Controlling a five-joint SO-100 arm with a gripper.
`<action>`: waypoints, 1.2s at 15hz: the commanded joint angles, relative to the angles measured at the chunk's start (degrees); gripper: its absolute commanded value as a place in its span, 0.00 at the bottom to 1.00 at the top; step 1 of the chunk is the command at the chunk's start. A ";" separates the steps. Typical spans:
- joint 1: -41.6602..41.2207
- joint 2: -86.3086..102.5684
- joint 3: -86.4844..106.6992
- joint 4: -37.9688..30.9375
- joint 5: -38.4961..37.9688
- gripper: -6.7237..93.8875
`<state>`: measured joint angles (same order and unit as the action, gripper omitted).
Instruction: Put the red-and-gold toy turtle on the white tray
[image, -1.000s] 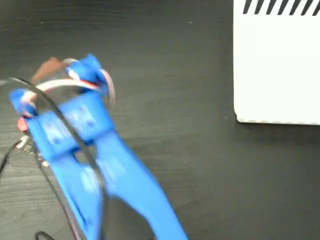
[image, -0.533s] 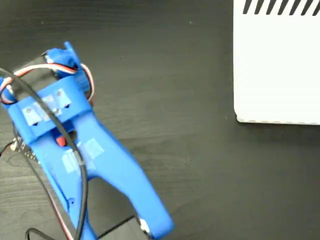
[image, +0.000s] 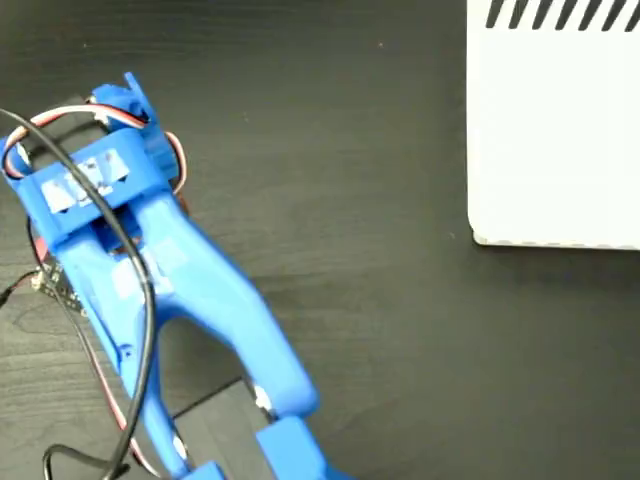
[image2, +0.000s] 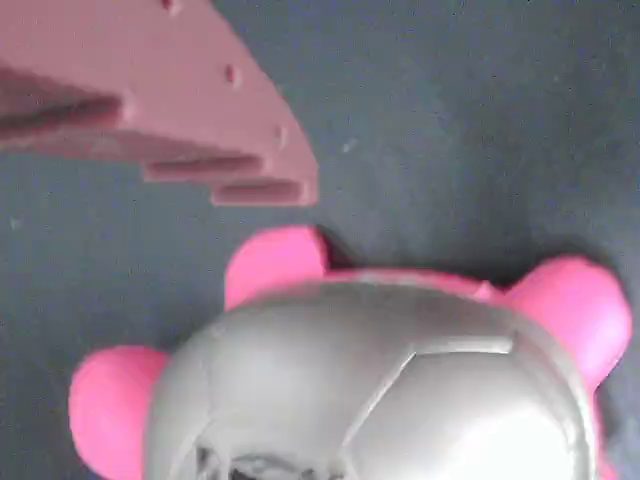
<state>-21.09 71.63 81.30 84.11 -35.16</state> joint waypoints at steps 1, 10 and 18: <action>-0.88 1.05 -2.37 -0.70 -0.53 0.60; -2.72 -4.57 -0.88 -5.45 0.88 0.60; -3.16 -7.73 -1.41 -8.96 3.69 0.18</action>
<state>-23.55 63.02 80.33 75.59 -32.96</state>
